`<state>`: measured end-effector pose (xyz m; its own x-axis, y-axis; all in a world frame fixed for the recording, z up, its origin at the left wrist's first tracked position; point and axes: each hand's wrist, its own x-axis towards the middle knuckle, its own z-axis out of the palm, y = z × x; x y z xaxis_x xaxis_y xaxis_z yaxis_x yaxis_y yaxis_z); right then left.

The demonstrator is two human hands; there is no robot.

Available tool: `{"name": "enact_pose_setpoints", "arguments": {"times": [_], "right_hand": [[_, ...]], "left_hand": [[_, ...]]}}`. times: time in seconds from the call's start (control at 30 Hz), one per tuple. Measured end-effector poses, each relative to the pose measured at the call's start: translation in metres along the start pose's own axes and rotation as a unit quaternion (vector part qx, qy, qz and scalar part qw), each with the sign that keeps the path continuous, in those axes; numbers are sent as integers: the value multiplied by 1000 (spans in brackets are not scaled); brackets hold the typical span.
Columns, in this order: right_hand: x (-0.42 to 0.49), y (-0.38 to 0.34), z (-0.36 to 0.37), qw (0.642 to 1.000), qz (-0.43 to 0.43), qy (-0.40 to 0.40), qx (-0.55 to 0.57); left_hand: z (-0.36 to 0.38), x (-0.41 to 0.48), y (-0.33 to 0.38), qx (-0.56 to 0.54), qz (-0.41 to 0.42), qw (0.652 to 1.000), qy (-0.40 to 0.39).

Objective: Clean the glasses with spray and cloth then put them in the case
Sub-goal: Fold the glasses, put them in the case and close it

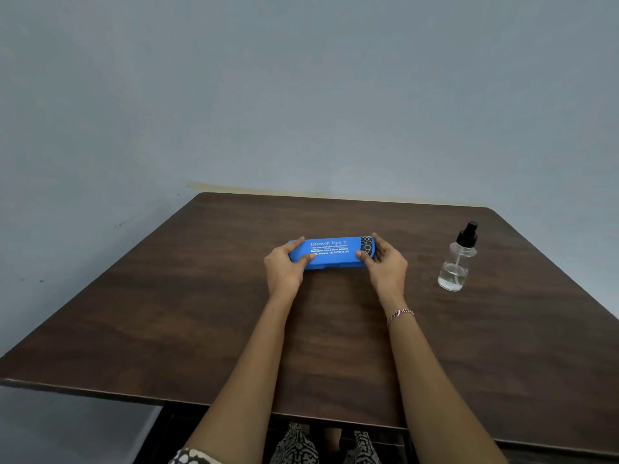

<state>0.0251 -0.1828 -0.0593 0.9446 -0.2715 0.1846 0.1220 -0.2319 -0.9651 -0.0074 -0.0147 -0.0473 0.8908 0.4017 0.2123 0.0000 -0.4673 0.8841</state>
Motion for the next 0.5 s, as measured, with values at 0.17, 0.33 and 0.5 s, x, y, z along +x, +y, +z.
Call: {"name": "enact_pose_setpoints", "arguments": {"times": [0.17,0.33,0.5], "right_hand": [[8,9,-12,999,12,25,-45],[11,8,-10,997,24,11,-68],[9,8,-8,996,28,11,-81]], "left_hand": [[22,4,1,-25,-16,1000,3],[18,10,-5,-19,-18,1000,5],[17,12,-7,-8,-19,1000,-1]]}}
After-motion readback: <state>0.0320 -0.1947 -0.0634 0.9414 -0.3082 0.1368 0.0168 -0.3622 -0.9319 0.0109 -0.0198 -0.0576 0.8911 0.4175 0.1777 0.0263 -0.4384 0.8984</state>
